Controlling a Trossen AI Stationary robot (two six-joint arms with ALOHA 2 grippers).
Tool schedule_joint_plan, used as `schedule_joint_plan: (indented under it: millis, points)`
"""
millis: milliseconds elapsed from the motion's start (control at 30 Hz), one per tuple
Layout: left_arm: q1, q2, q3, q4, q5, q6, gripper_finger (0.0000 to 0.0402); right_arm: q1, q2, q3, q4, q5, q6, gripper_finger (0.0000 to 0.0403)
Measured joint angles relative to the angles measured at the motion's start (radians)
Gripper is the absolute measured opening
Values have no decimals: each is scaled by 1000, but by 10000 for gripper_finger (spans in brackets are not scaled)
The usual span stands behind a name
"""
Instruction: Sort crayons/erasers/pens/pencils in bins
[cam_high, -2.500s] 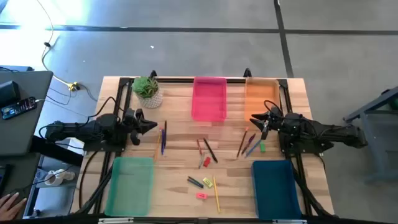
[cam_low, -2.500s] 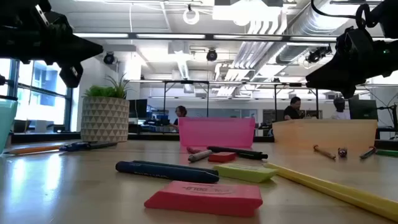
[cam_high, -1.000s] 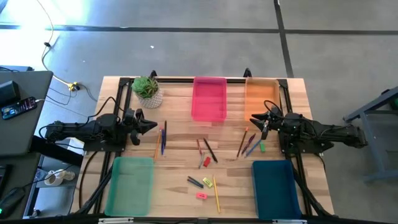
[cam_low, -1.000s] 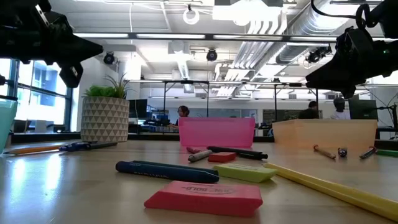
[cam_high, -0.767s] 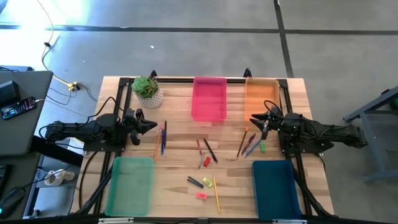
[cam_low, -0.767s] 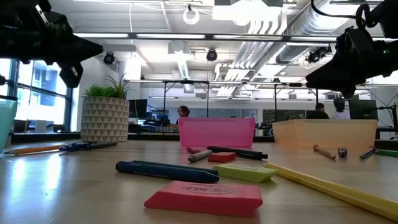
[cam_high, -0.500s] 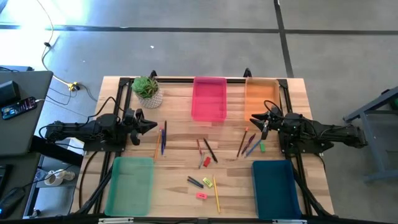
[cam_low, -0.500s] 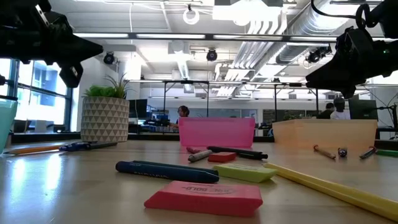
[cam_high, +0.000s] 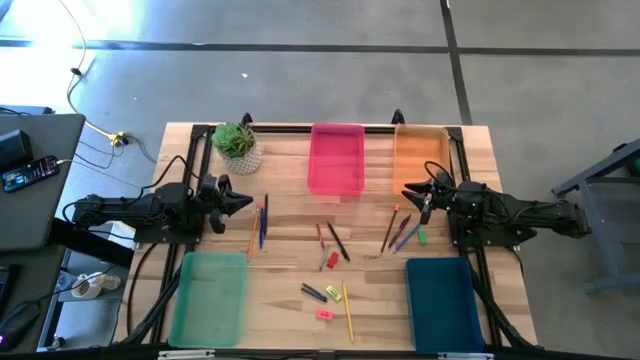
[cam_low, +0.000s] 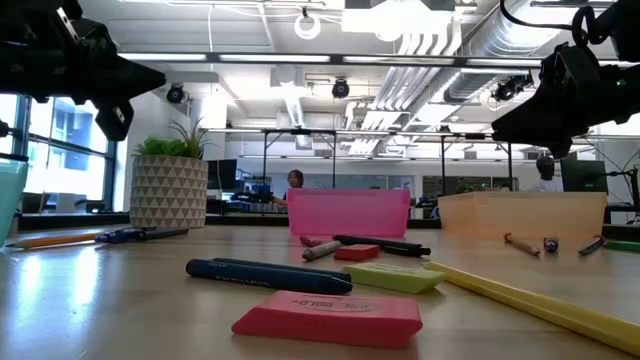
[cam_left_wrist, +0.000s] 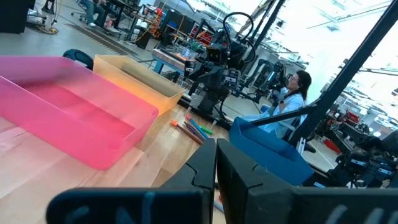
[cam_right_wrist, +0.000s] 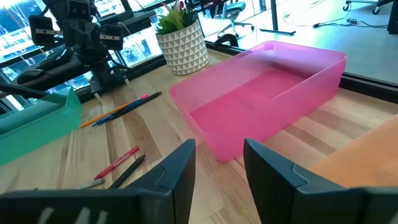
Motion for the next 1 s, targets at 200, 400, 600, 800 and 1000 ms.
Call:
schedule_joint_plan:
  millis: [200, 400, 600, 800, 1000]
  points:
    - [0, 0, 0, 0, 0, 0, 3, 0, 0, 0, 0, 0, 0, 128]
    - [0, 0, 0, 0, 0, 0, 3, 0, 0, 0, 0, 0, 0, 128]
    - [0, 0, 0, 0, 0, -5, 3, 0, 0, 0, 0, 0, 0, 128]
    - [0, 0, 0, 0, 0, -82, 3, 0, 0, 0, 0, 0, 0, 128]
    - [0, 0, 0, 0, 0, -131, 3, 0, 0, 0, 0, 0, 0, 128]
